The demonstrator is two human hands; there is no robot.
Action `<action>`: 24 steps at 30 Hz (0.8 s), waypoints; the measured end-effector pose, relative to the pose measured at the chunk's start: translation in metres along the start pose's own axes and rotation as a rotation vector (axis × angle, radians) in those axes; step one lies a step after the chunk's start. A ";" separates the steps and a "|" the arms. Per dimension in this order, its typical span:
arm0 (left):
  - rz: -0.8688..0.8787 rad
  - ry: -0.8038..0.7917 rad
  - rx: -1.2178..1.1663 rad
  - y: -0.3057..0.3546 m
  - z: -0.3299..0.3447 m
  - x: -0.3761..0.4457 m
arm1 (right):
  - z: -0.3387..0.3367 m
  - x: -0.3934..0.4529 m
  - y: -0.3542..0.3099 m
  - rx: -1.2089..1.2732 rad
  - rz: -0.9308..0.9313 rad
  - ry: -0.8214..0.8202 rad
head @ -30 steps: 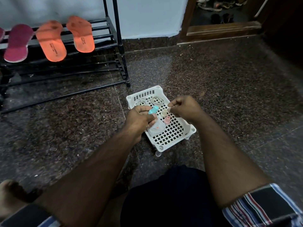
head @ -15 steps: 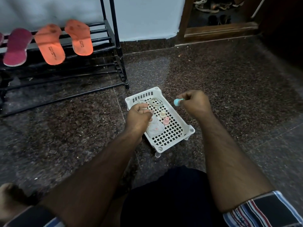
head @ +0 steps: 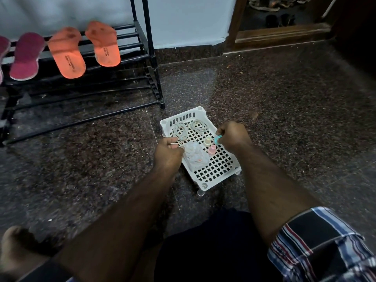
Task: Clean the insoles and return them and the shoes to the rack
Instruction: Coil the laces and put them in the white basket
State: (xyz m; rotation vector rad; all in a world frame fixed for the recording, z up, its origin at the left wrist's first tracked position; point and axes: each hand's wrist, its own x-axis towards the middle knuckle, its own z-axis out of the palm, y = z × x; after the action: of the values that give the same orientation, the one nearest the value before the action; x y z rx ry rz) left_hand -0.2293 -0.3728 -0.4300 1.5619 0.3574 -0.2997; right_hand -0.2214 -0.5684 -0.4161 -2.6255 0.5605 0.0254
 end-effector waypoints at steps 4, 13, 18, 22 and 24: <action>-0.005 0.003 0.027 -0.004 0.000 0.003 | 0.006 0.003 -0.001 -0.031 -0.003 -0.030; -0.016 -0.020 0.047 -0.013 -0.004 0.008 | 0.008 0.003 0.000 -0.045 -0.020 -0.045; -0.018 -0.009 0.045 -0.017 -0.009 0.005 | -0.007 0.002 0.005 0.150 0.049 0.077; -0.096 -0.035 0.118 -0.026 -0.020 -0.005 | -0.033 -0.009 0.025 0.357 0.139 0.073; -0.172 -0.104 0.161 -0.032 -0.025 -0.012 | -0.037 -0.021 0.041 0.272 0.161 -0.014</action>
State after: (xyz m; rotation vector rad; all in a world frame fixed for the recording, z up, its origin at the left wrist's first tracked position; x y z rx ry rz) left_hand -0.2537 -0.3477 -0.4539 1.6686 0.3948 -0.5528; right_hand -0.2595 -0.6099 -0.3977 -2.3113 0.7161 0.0164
